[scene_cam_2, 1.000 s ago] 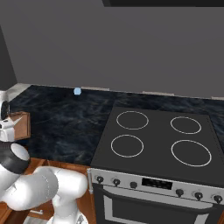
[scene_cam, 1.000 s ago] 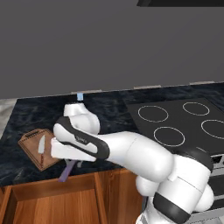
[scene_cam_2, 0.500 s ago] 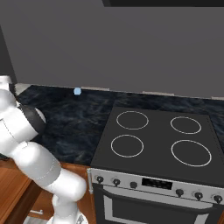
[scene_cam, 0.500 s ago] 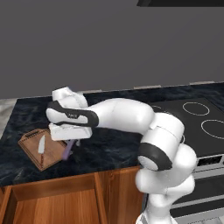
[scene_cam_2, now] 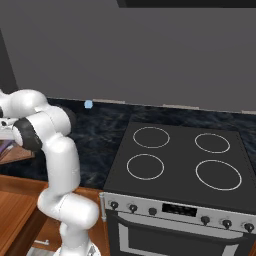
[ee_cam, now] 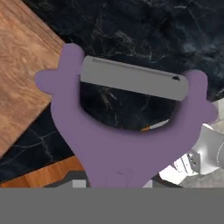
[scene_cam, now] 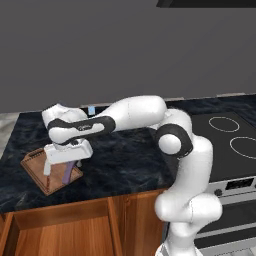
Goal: Open the drawer on the left and place the cutting tools on the cutting board.
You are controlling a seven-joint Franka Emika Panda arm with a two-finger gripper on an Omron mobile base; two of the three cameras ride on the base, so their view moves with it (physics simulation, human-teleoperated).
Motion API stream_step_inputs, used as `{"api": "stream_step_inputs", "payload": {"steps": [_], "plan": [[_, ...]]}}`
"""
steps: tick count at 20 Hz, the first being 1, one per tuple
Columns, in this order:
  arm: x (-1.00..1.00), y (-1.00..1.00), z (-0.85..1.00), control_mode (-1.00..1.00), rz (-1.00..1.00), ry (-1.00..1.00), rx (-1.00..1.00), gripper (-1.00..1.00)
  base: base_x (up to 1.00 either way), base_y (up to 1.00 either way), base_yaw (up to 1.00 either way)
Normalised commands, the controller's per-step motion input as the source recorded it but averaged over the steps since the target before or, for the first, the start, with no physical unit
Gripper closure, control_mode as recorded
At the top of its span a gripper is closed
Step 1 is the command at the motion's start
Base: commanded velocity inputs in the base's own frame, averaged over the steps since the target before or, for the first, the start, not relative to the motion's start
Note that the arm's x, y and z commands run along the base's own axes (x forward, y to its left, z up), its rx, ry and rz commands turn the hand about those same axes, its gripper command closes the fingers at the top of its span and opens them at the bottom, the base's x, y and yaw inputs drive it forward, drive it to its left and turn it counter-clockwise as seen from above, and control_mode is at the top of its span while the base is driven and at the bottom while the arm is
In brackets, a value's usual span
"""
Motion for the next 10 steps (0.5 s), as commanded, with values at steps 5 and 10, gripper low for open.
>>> {"api": "stream_step_inputs", "payload": {"steps": [5,10], "plan": [[0.35,0.12,-0.31,-1.0,0.04,-0.08,-0.03,1.0,0.0,0.0,0.0],[0.32,0.06,-0.12,-1.0,0.07,-0.1,0.0,1.0,0.0,0.0,0.0]]}}
